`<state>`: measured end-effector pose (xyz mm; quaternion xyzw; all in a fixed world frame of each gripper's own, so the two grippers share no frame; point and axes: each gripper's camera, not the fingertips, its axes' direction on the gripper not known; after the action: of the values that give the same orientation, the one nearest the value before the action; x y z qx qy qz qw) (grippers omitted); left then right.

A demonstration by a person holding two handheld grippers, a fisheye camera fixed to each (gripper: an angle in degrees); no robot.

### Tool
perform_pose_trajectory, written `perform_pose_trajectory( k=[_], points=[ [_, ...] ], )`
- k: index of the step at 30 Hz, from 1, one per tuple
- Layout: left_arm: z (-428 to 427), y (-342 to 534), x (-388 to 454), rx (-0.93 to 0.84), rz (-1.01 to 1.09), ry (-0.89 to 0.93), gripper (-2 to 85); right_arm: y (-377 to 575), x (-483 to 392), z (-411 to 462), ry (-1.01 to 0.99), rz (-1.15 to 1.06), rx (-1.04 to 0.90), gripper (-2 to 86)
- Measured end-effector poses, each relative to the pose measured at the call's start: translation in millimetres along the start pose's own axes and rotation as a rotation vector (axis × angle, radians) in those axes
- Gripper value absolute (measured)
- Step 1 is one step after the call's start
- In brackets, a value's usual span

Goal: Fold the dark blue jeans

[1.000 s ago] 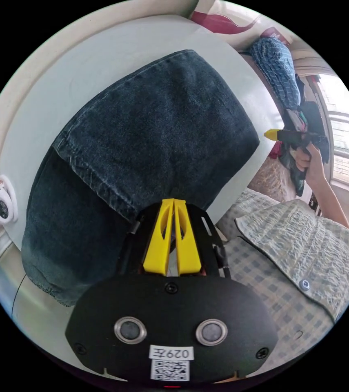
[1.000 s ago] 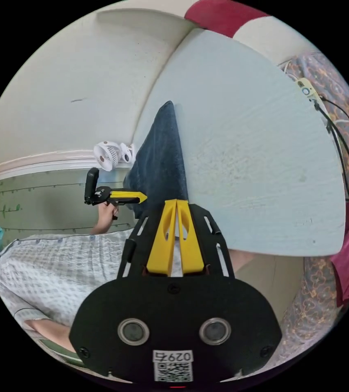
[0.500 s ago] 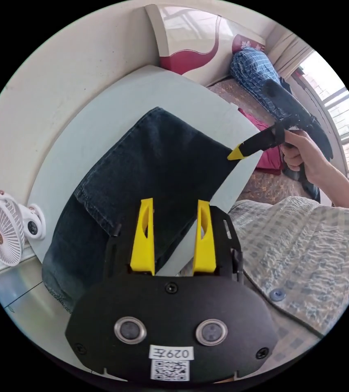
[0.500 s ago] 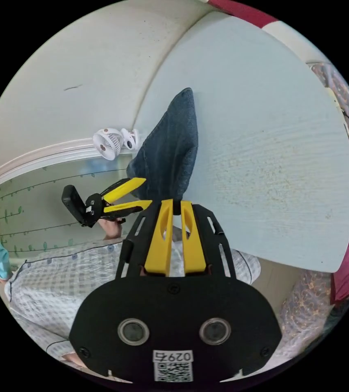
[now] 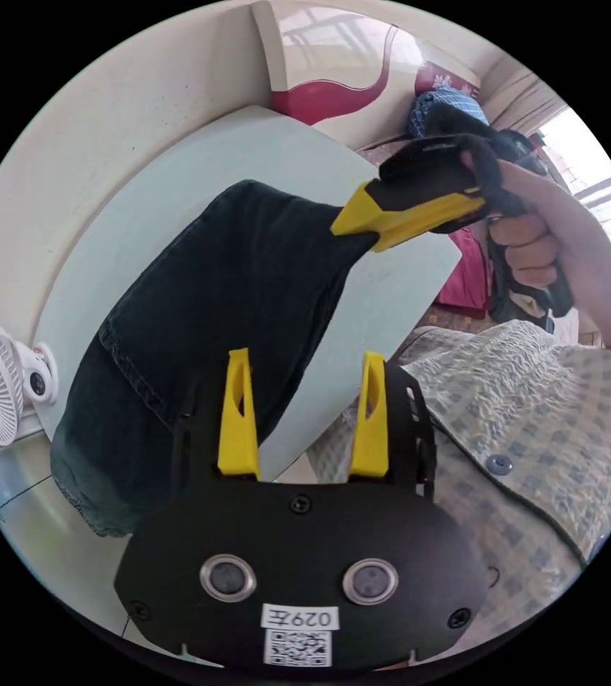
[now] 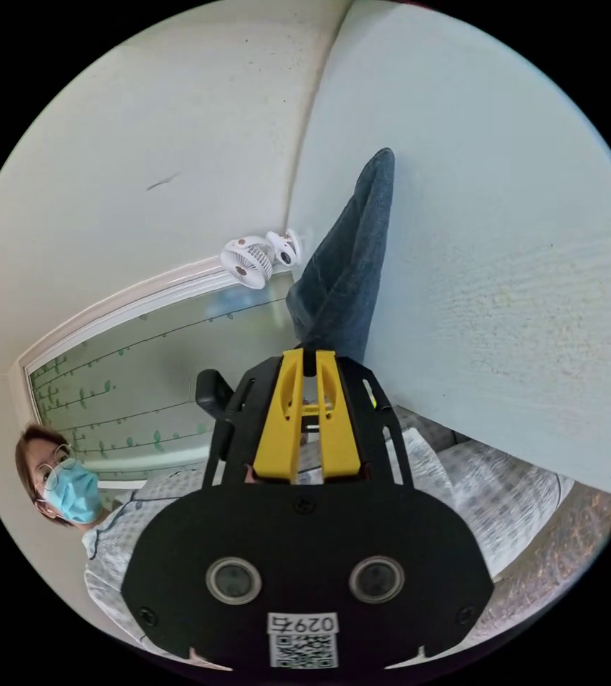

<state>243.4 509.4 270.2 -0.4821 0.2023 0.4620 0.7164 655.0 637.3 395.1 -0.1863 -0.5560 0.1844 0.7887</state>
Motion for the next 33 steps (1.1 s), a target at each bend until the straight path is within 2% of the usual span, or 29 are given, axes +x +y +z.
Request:
perform_pose_trajectory(
  k=[5,8,10,12,14,16,19,21,22,24,27,30,33],
  points=[
    [-7.7,5.8,-4.1,0.024,-0.052,-0.186,4.9,3.0,-10.2,4.4,-0.006,-0.041,-0.034,0.7],
    [-13.8,12.8,-11.6,0.037,-0.050,-0.169,3.2,3.7,-3.7,-10.3,-0.148,-0.037,0.052,1.0],
    [-15.3,16.2,-18.4,0.029,-0.048,-0.139,2.9,2.2,-4.8,-16.1,-0.109,-0.036,0.091,2.2],
    [-17.8,22.2,-26.1,0.033,-0.046,-0.120,2.8,-6.6,-6.2,-14.9,0.037,0.016,0.115,9.9],
    [-19.6,25.4,-30.7,0.027,-0.035,-0.121,2.8,-20.2,-3.9,-6.4,0.100,0.059,0.087,16.3],
    [-21.5,28.1,-35.6,0.022,-0.032,-0.124,2.9,-34.5,1.1,7.9,0.052,0.079,0.060,17.0],
    [-24.2,32.4,-45.3,0.019,-0.034,-0.132,3.0,-56.0,13.2,44.8,-0.076,0.133,-0.025,13.0],
    [-27.3,38.7,-56.5,0.017,-0.048,-0.114,3.5,-61.7,3.7,65.3,-0.041,0.074,-0.026,3.6],
    [-29.2,41.4,-59.7,0.020,-0.051,-0.102,3.6,-61.4,-0.6,66.8,-0.010,0.063,-0.018,3.2],
    [-40.6,55.4,-74.6,0.054,-0.065,0.026,4.3,-56.6,-19.5,61.4,0.181,0.016,0.010,1.9],
    [-53.5,77.4,-103.5,0.093,-0.112,0.232,1.0,-46.4,-37.1,37.1,0.224,-0.043,0.065,1.2],
    [-69.7,110.4,-147.7,0.167,-0.249,0.298,-0.6,-32.0,-51.8,1.8,0.286,-0.044,0.165,0.9],
    [-80.0,149.2,-203.2,0.177,-0.408,0.235,-0.9,-14.5,-77.0,-32.0,0.329,-0.074,0.249,0.8]
  ],
)
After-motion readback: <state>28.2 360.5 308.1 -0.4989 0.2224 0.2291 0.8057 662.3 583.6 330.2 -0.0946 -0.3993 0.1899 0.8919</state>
